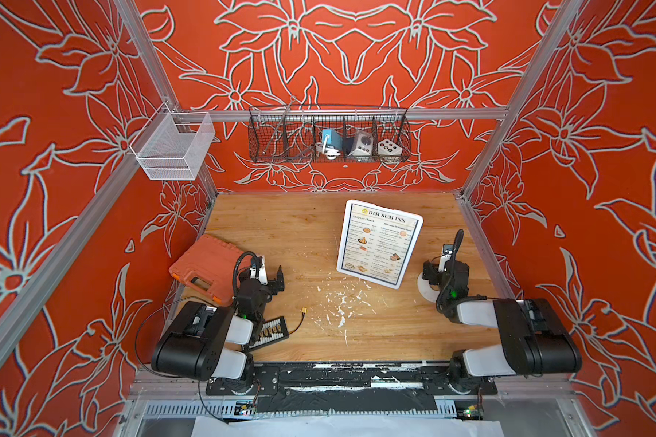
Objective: Insert the menus into the narrow rack
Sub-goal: Reset both arms
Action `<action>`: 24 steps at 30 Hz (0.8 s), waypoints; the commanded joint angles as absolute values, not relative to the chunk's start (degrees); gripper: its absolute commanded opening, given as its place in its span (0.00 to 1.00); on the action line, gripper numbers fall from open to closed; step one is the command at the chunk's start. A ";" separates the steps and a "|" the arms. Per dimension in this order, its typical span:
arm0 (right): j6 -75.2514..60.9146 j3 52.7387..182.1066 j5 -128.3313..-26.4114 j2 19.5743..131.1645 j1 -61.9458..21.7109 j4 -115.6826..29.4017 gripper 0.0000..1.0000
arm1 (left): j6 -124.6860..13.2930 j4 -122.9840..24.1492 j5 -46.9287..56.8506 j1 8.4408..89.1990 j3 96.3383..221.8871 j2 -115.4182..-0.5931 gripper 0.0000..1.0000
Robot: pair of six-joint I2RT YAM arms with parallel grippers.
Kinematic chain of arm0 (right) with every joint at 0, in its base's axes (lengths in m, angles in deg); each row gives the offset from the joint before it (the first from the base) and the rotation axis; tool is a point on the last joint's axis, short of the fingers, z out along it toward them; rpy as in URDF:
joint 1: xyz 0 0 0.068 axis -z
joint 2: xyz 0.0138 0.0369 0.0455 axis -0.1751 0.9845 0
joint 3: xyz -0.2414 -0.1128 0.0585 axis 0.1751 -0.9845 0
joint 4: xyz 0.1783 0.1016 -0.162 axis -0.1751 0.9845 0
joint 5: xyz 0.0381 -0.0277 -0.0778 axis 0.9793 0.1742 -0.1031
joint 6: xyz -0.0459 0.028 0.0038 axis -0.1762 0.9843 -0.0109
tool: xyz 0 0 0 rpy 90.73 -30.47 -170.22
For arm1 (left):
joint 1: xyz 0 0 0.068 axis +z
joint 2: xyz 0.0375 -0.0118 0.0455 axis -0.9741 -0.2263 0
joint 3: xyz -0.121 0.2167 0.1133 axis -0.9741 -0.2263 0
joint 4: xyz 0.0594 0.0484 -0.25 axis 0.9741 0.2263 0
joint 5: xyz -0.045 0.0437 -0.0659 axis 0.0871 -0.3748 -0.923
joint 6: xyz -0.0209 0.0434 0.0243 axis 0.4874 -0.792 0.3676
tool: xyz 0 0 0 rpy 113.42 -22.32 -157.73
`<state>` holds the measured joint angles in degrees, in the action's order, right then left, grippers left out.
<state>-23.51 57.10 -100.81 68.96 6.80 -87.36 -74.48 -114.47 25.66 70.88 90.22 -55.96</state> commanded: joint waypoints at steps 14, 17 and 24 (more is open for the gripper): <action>-24.85 59.74 -95.26 68.14 7.89 -87.36 0.97 | -74.41 -115.45 20.18 73.67 93.20 -55.72 0.99; -24.90 59.83 -95.26 68.23 7.90 -87.27 0.97 | -74.41 -115.37 20.18 73.67 93.17 -55.63 0.99; -24.81 60.80 -95.12 69.02 7.90 -86.13 0.98 | -74.40 -115.86 20.18 73.73 93.07 -55.84 0.99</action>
